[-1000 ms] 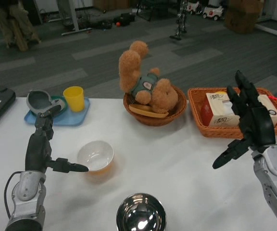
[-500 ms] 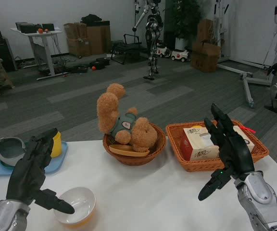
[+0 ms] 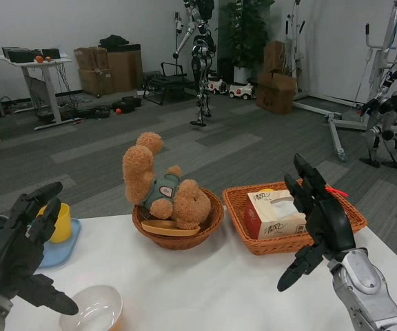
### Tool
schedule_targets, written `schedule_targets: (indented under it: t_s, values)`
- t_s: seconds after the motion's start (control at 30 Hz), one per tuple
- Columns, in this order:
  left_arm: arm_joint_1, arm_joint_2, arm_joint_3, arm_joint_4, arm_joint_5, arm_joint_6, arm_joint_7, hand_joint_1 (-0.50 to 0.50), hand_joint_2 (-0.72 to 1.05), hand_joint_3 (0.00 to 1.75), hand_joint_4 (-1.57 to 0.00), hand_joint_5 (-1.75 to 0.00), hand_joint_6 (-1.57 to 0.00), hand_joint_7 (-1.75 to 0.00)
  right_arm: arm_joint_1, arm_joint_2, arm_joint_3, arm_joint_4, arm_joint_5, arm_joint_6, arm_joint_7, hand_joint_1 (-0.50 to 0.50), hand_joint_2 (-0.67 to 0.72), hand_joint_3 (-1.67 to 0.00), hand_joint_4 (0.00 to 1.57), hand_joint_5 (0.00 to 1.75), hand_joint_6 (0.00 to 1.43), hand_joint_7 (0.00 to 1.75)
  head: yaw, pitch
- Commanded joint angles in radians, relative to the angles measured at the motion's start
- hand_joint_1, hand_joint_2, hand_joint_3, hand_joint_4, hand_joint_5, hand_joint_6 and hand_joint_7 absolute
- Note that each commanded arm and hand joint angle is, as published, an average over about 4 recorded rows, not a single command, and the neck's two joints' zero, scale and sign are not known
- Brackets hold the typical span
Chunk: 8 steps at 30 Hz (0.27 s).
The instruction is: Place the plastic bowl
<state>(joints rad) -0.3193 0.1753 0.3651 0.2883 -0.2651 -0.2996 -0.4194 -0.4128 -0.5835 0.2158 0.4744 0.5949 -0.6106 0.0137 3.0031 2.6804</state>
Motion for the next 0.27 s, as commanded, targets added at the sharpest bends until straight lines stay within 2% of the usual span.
schedule_targets:
  t_s: [0.03,0.27]
  values:
    - [-0.012,0.013,0.010,-0.016,-0.002,0.006,-0.001,-0.48,-0.26,0.00,0.00,0.00,0.00,-0.70,-0.001,-0.015,-0.011,0.008,0.015,-0.009,-0.005,-0.46,0.47,0.00,0.00,0.00,0.00,0.00,0.001,-0.005]
    - [-0.014,0.004,0.022,-0.019,-0.003,0.004,0.000,-0.48,-0.13,0.00,0.00,0.00,0.00,-0.70,-0.001,-0.021,-0.011,0.011,0.023,-0.016,-0.006,-0.46,0.47,0.00,0.00,0.00,0.00,0.00,-0.003,-0.015]
